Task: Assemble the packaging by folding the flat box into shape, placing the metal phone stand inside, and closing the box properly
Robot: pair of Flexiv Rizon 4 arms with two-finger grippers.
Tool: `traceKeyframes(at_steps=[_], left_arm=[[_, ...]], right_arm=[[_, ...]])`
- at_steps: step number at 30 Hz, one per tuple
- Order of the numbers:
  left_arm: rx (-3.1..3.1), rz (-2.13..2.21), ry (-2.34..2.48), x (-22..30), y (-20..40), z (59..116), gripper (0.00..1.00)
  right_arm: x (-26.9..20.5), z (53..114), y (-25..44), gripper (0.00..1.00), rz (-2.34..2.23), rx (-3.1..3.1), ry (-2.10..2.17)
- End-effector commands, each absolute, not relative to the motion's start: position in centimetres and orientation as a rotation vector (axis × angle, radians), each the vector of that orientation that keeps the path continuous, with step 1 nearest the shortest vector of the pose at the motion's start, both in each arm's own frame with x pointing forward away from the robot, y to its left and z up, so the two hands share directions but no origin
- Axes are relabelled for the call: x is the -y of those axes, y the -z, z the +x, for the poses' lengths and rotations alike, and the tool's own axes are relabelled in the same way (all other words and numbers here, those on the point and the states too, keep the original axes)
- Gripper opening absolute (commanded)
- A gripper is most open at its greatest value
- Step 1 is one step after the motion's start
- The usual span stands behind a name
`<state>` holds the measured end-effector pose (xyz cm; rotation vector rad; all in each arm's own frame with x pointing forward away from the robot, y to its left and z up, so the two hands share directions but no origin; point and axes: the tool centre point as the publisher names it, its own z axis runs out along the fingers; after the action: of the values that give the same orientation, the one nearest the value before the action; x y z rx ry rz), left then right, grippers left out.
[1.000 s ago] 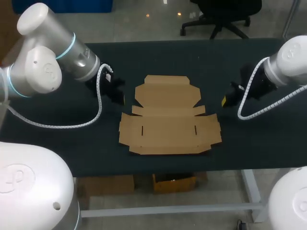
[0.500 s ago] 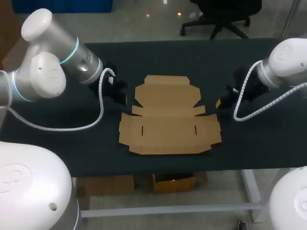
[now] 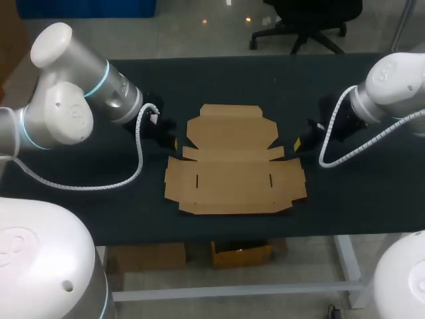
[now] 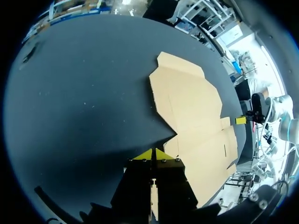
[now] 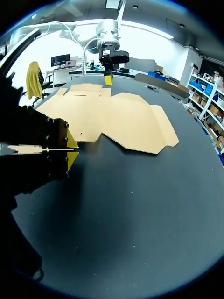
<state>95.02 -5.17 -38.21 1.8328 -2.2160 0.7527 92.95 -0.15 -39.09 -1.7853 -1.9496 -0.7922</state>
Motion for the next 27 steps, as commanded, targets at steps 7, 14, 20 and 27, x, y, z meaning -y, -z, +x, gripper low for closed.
traceKeyframes(at_steps=[7, 14, 20, 27], left_arm=[[2.249, 1.775, -0.759, 5.7, 39.6, 95.9, 0.0], [2.253, 1.763, -0.742, 5.8, 40.2, 96.1, 0.0], [2.253, 1.746, -0.751, 6.0, 40.3, 96.2, 0.0], [2.255, 1.732, -0.758, 6.2, 40.3, 96.1, 0.0]], right_arm=[[-0.1, 93.2, 39.8, 0.0, -1.761, 1.941, 0.803], [-0.2, 93.3, 40.3, 0.0, -1.753, 1.935, 0.806], [-0.4, 93.3, 40.5, 0.0, -1.747, 1.931, 0.811], [-0.4, 93.1, 40.7, 0.0, -1.745, 1.926, 0.816]])
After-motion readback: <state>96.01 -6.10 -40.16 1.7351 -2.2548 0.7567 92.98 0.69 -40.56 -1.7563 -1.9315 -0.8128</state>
